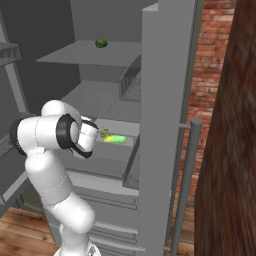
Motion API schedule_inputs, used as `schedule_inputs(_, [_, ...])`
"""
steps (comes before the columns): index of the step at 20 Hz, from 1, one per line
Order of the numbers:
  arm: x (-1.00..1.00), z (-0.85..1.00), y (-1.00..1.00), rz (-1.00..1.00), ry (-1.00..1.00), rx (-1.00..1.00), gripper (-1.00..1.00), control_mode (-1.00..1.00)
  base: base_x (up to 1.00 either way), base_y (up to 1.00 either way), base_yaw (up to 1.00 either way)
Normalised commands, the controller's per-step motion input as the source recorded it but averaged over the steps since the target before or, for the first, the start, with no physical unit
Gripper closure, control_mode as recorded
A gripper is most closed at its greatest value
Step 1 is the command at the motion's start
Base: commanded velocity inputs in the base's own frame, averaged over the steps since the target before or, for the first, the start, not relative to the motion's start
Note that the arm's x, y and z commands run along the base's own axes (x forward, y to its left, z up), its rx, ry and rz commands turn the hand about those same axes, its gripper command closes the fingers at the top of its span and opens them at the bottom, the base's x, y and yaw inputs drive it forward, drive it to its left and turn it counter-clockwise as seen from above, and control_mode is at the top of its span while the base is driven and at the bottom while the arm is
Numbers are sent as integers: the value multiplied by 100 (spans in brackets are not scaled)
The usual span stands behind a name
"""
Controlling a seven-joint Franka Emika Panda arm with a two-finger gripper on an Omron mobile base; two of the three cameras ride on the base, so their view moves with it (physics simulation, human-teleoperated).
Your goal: Place the corn and broccoli inside the fridge drawer. Close the drawer after placing the vegetables.
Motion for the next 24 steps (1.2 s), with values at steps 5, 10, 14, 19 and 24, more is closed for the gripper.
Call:
schedule_inputs(5, [-5,-9,0,-7,-7,0,-100,-100,0,0,0])
schedule_inputs(10, [-75,57,-19,-10,-1,0,-100,-100,0,0,0])
schedule_inputs(14, [-70,90,-28,-11,0,1,-100,-100,0,0,0])
schedule_inputs(19, [-47,100,-12,-11,0,0,-100,-100,0,0,0])
schedule_inputs(24, [-46,100,0,-11,1,0,-100,-100,0,0,0])
